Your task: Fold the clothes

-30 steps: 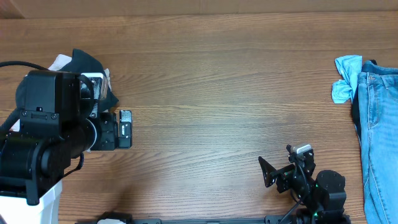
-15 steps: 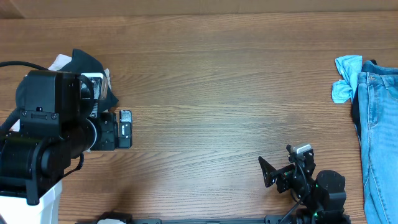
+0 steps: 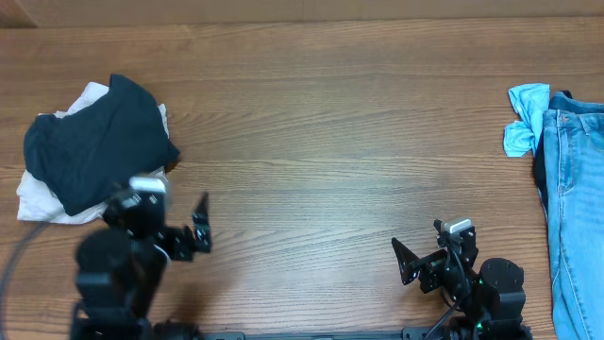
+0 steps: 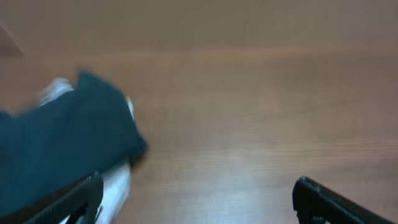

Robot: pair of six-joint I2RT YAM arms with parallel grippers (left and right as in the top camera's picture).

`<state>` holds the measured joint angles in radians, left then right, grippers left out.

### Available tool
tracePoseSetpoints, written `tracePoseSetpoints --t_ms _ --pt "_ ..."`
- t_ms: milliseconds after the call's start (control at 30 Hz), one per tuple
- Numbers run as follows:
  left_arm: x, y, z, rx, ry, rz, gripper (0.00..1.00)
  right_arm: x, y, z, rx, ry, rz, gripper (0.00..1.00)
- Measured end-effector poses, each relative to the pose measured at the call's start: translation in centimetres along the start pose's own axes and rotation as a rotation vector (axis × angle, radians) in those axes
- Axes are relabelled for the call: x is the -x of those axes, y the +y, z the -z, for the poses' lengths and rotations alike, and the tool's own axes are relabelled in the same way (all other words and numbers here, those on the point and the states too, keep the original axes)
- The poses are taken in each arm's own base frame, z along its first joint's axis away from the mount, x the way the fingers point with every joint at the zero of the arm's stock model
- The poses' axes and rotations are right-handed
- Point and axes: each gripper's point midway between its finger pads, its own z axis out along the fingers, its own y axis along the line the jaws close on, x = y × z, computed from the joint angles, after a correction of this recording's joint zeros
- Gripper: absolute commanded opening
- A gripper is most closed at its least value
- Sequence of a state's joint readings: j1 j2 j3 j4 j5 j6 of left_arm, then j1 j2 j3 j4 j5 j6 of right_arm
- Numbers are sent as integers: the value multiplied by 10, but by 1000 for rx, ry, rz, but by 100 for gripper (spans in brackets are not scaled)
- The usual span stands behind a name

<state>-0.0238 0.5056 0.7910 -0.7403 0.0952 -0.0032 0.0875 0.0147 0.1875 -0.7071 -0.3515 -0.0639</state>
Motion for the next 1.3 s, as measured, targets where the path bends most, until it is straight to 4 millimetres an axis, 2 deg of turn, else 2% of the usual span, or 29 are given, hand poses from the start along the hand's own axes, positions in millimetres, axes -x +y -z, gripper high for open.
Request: tracePoseSetpoints --t_ms 67,167,233,300,433,533,1300 --pt "-34 -4 -9 -32 -21 -7 100 0 0 0 0 0 0 100" --pt "-59 -9 -18 -61 -84 -10 100 0 0 0 0 0 0 100" --pt "-81 -10 -31 -76 -118 9 100 0 0 0 0 0 0 100" --pt "-91 -10 -38 -82 -138 17 100 0 0 0 0 0 0 100" --pt "-95 -12 -48 -107 -223 25 100 0 0 0 0 0 0 100" --pt "-103 -12 -56 -113 -220 37 100 0 0 0 0 0 0 100" --pt "-101 -12 -56 -113 -231 37 100 0 0 0 0 0 0 100"
